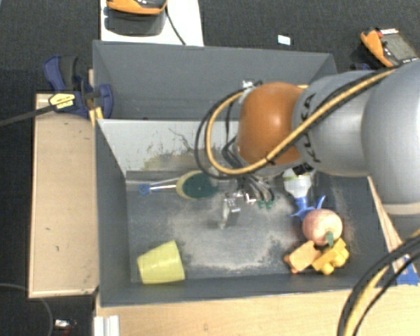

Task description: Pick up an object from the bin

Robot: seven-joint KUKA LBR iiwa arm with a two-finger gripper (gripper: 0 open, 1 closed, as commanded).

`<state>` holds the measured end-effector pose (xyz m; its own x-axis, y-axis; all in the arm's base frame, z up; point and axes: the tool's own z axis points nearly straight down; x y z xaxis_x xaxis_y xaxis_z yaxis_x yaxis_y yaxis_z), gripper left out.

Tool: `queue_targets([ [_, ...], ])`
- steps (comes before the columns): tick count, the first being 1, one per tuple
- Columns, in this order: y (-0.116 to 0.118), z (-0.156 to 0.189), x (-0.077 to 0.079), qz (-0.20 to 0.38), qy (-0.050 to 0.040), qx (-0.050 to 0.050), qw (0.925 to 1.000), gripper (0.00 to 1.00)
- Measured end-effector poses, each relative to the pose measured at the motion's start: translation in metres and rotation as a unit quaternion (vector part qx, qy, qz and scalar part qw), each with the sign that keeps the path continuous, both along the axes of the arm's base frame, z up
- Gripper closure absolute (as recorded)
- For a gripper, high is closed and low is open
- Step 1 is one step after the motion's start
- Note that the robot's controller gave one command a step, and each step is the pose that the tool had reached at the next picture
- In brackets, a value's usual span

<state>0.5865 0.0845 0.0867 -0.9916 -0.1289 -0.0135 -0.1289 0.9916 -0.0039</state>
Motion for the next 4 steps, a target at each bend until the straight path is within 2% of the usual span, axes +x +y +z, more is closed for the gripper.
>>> queue_targets([
  [1, 0.063, 0.014, -0.007, -0.062, -0.0035, 0.002, 0.9981, 0.00],
  [2, 0.079, -0.014, 0.007, -0.024, -0.0071, -0.006, 0.9997, 0.00],
  [3, 0.090, -0.009, 0.003, -0.055, -0.0070, -0.001, 0.9985, 1.00],
  [4, 0.090, -0.009, 0.003, -0.055, -0.0070, -0.001, 0.9985, 1.00],
])
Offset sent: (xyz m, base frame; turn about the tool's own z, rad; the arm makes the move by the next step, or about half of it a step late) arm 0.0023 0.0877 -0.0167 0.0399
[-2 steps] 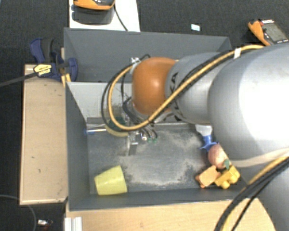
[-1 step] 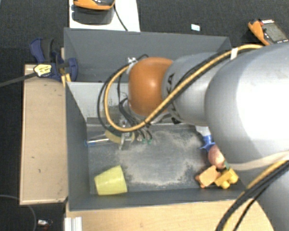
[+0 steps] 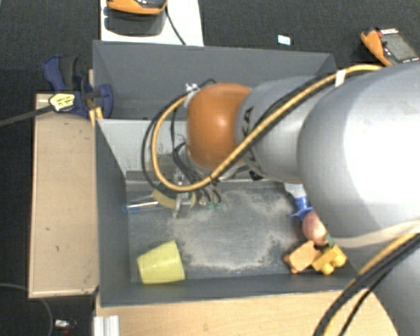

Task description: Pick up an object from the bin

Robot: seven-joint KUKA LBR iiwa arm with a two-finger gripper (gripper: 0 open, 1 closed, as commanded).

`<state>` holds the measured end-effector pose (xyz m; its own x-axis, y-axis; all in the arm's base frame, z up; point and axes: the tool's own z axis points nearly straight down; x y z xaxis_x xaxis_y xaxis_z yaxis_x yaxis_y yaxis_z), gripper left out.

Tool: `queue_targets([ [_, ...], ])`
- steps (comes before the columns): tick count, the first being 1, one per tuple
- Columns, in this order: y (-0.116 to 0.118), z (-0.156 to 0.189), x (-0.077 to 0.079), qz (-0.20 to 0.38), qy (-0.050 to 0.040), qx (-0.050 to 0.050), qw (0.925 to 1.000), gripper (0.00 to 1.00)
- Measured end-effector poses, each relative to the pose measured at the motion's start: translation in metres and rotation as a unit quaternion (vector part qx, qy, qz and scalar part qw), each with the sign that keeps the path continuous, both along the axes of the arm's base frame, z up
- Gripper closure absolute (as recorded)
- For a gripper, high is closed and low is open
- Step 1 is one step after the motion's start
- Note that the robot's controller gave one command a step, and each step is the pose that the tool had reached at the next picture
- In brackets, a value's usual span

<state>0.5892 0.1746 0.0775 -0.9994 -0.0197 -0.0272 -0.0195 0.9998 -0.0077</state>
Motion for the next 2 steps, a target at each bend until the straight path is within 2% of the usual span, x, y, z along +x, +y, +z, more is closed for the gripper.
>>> queue_targets([
  [1, 0.000, 0.033, -0.003, 0.000, 0.0039, 0.000, 1.0000, 1.00],
  [2, 0.000, 0.081, -0.002, 0.000, 0.0041, 0.000, 1.0000, 1.00],
])
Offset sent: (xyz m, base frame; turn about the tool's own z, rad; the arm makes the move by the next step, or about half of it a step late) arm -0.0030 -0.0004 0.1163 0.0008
